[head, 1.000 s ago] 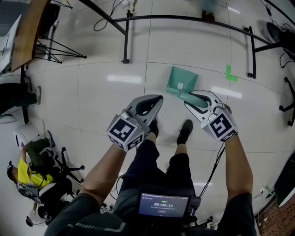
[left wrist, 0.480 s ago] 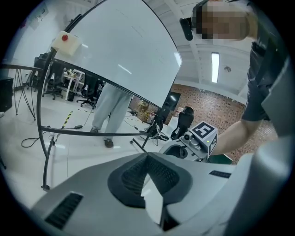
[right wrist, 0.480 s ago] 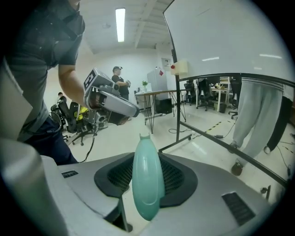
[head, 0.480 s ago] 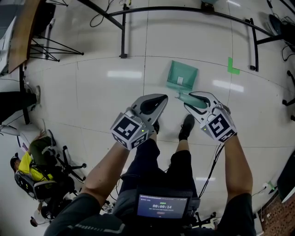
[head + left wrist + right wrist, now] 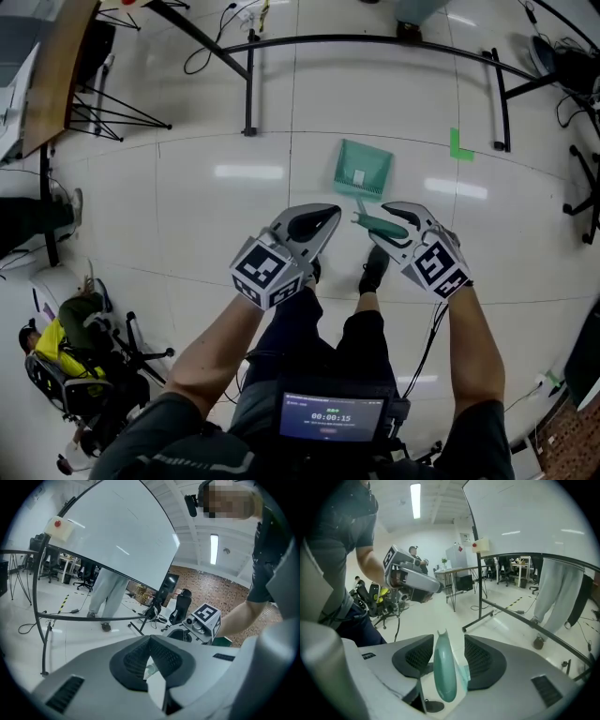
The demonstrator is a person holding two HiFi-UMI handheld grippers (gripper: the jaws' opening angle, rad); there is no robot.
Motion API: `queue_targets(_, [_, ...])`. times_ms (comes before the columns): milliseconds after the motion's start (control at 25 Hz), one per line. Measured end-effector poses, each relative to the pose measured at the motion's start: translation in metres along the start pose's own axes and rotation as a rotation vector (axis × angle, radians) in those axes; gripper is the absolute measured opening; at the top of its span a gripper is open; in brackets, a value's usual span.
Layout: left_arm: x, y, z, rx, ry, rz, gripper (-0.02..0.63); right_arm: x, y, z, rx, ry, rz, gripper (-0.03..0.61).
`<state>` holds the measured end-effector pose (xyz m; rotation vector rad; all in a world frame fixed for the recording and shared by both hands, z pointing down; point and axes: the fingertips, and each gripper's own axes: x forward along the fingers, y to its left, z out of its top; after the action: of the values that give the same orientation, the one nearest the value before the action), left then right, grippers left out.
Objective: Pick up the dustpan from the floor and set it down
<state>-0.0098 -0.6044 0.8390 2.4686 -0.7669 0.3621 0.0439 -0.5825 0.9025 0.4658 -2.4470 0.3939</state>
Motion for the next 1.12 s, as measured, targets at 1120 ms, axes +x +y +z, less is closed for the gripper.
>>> queue_targets(1120, [-0.302, -0.309, 0.342, 0.265, -0.378, -0.055, 0.026, -0.398, 0.209, 0.422, -0.032, -0.583, -0.338, 0.018])
